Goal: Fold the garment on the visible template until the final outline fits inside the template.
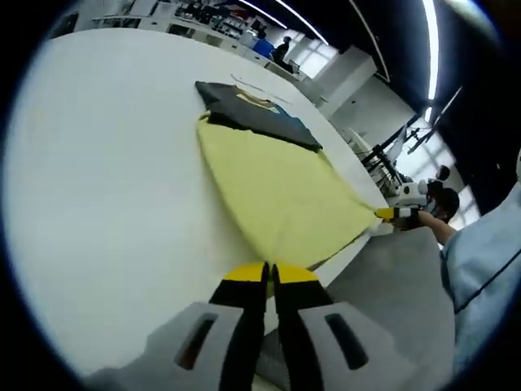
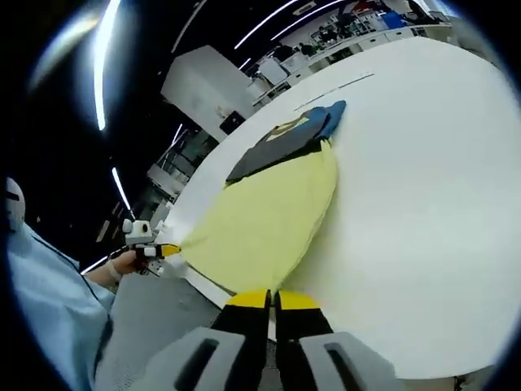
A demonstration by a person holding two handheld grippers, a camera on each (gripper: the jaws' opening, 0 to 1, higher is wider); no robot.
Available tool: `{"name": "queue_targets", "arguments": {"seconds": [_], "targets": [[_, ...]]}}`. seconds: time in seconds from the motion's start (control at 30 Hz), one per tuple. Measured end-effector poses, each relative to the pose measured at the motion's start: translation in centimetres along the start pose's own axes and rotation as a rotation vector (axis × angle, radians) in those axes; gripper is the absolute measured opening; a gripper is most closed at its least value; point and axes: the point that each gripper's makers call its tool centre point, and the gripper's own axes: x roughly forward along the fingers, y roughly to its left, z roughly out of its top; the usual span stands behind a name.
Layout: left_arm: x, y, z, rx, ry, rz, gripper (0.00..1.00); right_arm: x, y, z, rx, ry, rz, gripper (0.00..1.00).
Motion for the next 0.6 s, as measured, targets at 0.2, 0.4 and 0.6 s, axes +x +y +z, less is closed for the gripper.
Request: {"name": "queue_targets", "arguments": {"seconds": [0.2, 0.4, 0.6], "targets": [[-1.9, -3.8, 0.2, 0.08, 0.002, -0.147, 0.0, -2.1, 0.7, -0.4, 0.038, 0.003, 0.023, 0.0], [-3.7, -5.5, 0.3, 0.08, 0.009, -0.216, 0.0, -4.0, 2.8, -0.9, 0.103, -0.013, 0.05, 0.0], [-6.0, -8.5, 0.3, 0.085, 0.024, -0.328, 0.0, -5.5, 5.7, -1.3, 0.126, 0.006, 0.08, 0.0]]}}
